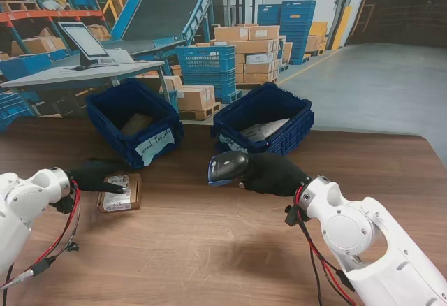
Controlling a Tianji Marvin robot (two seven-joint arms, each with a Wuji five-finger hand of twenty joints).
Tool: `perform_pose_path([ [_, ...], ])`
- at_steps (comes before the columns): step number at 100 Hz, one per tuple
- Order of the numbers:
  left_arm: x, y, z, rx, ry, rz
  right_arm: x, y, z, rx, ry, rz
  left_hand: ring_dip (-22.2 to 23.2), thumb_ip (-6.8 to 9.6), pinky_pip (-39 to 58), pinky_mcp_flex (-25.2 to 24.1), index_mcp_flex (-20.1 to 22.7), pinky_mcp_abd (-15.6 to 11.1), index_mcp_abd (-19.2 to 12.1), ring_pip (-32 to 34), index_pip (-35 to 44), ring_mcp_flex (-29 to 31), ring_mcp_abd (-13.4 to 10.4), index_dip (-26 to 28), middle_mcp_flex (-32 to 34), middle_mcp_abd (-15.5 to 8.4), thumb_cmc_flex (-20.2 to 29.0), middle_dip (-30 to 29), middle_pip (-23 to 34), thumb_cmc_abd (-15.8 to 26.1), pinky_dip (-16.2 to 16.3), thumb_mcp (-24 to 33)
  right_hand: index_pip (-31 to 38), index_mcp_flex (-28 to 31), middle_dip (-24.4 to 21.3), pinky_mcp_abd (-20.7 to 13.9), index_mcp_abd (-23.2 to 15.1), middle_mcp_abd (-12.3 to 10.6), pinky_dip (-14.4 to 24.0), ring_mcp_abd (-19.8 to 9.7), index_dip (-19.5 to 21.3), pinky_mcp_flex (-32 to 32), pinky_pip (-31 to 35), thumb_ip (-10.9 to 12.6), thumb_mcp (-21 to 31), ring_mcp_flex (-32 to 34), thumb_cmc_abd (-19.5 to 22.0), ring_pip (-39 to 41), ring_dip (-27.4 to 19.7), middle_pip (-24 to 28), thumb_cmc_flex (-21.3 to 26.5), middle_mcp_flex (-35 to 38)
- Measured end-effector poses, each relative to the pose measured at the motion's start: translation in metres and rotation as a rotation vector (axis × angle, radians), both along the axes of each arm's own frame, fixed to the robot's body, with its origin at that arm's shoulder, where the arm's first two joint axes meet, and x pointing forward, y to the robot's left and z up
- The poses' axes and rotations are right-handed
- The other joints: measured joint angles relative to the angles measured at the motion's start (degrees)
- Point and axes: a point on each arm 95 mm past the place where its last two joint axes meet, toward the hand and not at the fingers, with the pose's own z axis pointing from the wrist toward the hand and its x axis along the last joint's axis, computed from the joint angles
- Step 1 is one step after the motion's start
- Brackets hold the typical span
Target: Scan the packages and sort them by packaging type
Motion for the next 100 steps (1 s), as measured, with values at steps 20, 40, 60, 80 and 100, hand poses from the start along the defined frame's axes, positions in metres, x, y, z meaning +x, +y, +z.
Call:
perform_pose_path([
  [20, 0.008, -0.001, -0.004, 0.076, -0.013, -0.081, 0.008, 0.002, 0.0, -0.001, 0.007, -0.005, 0.0, 0.0, 0.0, 0.0, 0.0, -0.3, -0.1, 0.0, 0.0, 0.0, 0.0, 0.0, 0.0, -0.8, 0.0, 0.0, 0.0, 0.0, 0.0, 0.0, 0.0, 0.0, 0.0, 0.0, 0.0, 0.0, 0.0, 0.0, 0.0, 0.0, 0.0, 0.0, 0.0, 0.0, 0.0, 0.0, 0.0, 0.0, 0.0, 0.0],
  [40, 0.012, 0.004, -0.011, 0.132, 0.001, -0.111, 0.012, 0.005, -0.002, -0.006, 0.014, 0.0, 0.0, 0.0, 0.0, 0.0, 0.0, -0.3, -0.1, 0.0, 0.0, 0.0, 0.0, 0.0, 0.0, -0.8, 0.0, 0.0, 0.0, 0.0, 0.0, 0.0, 0.0, 0.0, 0.0, 0.0, 0.0, 0.0, 0.0, 0.0, 0.0, 0.0, 0.0, 0.0, 0.0, 0.0, 0.0, 0.0, 0.0, 0.0, 0.0, 0.0],
  [60, 0.012, 0.008, -0.017, 0.139, 0.04, -0.156, 0.014, 0.006, -0.002, -0.009, 0.015, 0.002, 0.0, 0.0, 0.0, 0.0, -1.8, -0.4, 1.0, 0.0, -2.2, 0.0, -0.8, -1.0, 0.0, -0.8, 0.0, 0.0, 0.0, 0.0, 0.0, 0.0, 0.0, 0.0, 0.0, 0.0, 0.0, 0.0, 0.0, 0.0, 0.0, 0.0, 0.0, 0.0, 0.0, 0.0, 0.0, 0.0, 0.0, 0.0, 0.0, 0.0],
  [80, 0.018, 0.004, -0.012, 0.18, 0.052, -0.209, 0.016, 0.006, 0.0, -0.004, 0.009, -0.002, 0.0, 0.0, 0.0, 0.0, -1.8, -0.8, 2.3, 0.0, -2.3, 0.0, -1.4, -1.0, 0.0, -0.8, 0.0, 0.0, 0.0, 0.0, 0.0, 0.0, 0.0, 0.0, 0.0, 0.0, 0.0, 0.0, 0.0, 0.0, 0.0, 0.0, 0.0, 0.0, 0.0, 0.0, 0.0, 0.0, 0.0, 0.0, 0.0, 0.0],
  [100, 0.025, -0.004, -0.01, 0.203, 0.053, -0.247, 0.016, 0.003, 0.0, 0.004, 0.014, -0.01, 0.0, 0.0, 0.0, 0.0, -1.8, -0.9, 3.3, 0.0, -2.2, 0.0, -1.4, -0.9, 0.0, -0.8, 0.0, 0.0, 0.0, 0.0, 0.0, 0.0, 0.0, 0.0, 0.0, 0.0, 0.0, 0.0, 0.0, 0.0, 0.0, 0.0, 0.0, 0.0, 0.0, 0.0, 0.0, 0.0, 0.0, 0.0, 0.0, 0.0],
])
